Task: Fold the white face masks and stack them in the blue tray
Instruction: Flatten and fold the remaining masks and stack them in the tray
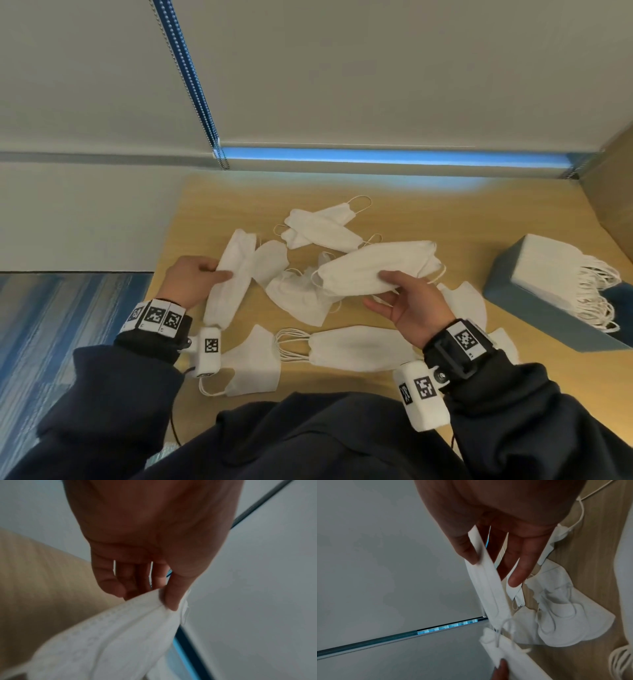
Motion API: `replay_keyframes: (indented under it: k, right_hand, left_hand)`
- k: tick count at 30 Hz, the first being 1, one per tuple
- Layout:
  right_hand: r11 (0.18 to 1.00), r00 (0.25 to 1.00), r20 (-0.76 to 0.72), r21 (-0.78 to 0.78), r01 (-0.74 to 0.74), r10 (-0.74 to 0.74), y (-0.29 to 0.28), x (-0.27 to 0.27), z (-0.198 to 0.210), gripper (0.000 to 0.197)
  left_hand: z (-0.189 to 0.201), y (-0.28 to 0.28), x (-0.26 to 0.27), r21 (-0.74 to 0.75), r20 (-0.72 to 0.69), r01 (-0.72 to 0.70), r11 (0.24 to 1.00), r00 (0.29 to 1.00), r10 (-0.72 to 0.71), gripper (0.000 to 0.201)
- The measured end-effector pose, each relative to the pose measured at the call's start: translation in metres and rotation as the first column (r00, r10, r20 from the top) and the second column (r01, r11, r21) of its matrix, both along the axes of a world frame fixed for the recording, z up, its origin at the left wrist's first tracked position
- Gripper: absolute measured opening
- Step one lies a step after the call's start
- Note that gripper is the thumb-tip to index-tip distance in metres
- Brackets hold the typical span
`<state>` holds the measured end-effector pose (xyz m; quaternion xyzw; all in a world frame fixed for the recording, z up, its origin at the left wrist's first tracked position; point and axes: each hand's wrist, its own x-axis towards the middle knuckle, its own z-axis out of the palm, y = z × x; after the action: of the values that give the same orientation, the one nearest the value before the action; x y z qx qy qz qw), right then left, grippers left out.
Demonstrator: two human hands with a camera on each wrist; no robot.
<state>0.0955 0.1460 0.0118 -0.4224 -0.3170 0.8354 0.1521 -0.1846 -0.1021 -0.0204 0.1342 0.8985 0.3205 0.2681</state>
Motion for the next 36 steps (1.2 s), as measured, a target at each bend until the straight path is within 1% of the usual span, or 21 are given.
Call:
replay_keyframes:
  k: [1,3,4,6,9,13,16,19,22,24,26,27,28,29,31,32,34,36]
  right_hand:
    - [1.0,1.0,-0.002,-0.001,0.0,0.0,-0.001,-0.001,0.003,0.023]
    - [1.0,1.0,-0.018,0.0,-0.007,0.007,-0.003,-0.002,0.009,0.019]
    - [1.0,1.0,-0.027,0.005,-0.011,0.012,-0.005,-0.003,0.012,0.019]
    - [0.999,0.999,-0.03,0.036,-0.023,0.024,-0.01,-0.005,0.015,0.024]
    - [0.996,0.999,0.011,0.082,-0.039,0.038,-0.015,-0.007,0.017,0.031]
    - [0.995,0.998,0.041,0.084,-0.057,0.054,-0.018,-0.007,0.018,0.033]
    - [0.994,0.997,0.054,0.095,-0.062,0.057,-0.021,-0.006,0.018,0.032]
    - [0.996,0.998,0.014,0.07,-0.061,0.06,-0.024,-0.007,0.02,0.032]
    - [0.998,0.999,-0.01,0.06,-0.033,0.034,-0.026,-0.009,0.021,0.032]
    - [0.995,1.0,0.002,0.102,-0.001,0.001,-0.027,-0.01,0.021,0.035]
    - [0.991,0.999,0.001,0.122,0.05,-0.05,-0.026,-0.01,0.02,0.034]
    - [0.991,0.997,-0.007,0.114,0.076,-0.076,-0.025,-0.011,0.019,0.033]
    - [0.99,0.995,-0.012,0.1,0.101,-0.1,-0.024,-0.011,0.019,0.032]
    - [0.988,0.992,-0.017,0.089,0.128,-0.127,-0.022,-0.012,0.018,0.03]
    - [0.98,0.982,-0.031,0.059,0.188,-0.186,-0.019,-0.016,0.018,0.023]
    - [0.976,0.976,-0.04,0.038,0.214,-0.212,-0.018,-0.018,0.018,0.022]
    - [0.97,0.968,-0.069,-0.011,0.243,-0.243,-0.019,-0.024,0.02,0.025]
    - [0.973,0.968,-0.109,-0.041,0.225,-0.228,-0.025,-0.03,0.023,0.031]
  left_hand:
    - [0.01,0.005,0.004,0.109,0.026,-0.038,0.993,0.999,0.035,0.009]
    - [0.032,0.019,0.016,0.337,0.156,-0.123,0.933,0.985,0.073,0.005]
    - [0.042,0.027,0.023,0.418,0.226,-0.147,0.896,0.973,0.055,0.004]
    - [0.056,0.043,0.038,0.51,0.309,-0.153,0.847,0.951,-0.014,0.01]
    - [0.068,0.058,0.056,0.568,0.346,-0.121,0.814,0.932,-0.103,0.02]
    - [0.081,0.068,0.07,0.609,0.361,-0.123,0.784,0.923,-0.135,0.027]
    - [0.093,0.07,0.074,0.641,0.33,-0.084,0.763,0.927,-0.175,0.025]
    - [0.103,0.071,0.075,0.657,0.271,-0.028,0.753,0.941,-0.201,0.017]
    - [0.108,0.073,0.079,0.659,0.231,0.027,0.752,0.944,-0.236,0.012]
    - [0.109,0.074,0.083,0.675,0.235,0.006,0.738,0.946,-0.223,0.016]
    - [0.107,0.075,0.082,0.713,0.255,-0.08,0.697,0.955,-0.152,0.025]
    - [0.105,0.074,0.082,0.734,0.279,-0.136,0.665,0.954,-0.113,0.027]
    - [0.104,0.073,0.081,0.754,0.328,-0.211,0.622,0.941,-0.078,0.028]
    - [0.102,0.071,0.082,0.766,0.404,-0.305,0.566,0.913,-0.056,0.028]
    - [0.098,0.07,0.089,0.735,0.577,-0.493,0.465,0.815,-0.049,0.028]
    - [0.095,0.07,0.096,0.704,0.647,-0.562,0.435,0.76,-0.065,0.025]
    - [0.089,0.071,0.114,0.645,0.736,-0.635,0.425,0.666,-0.123,0.022]
    - [0.082,0.077,0.133,0.598,0.783,-0.668,0.444,0.606,-0.143,0.025]
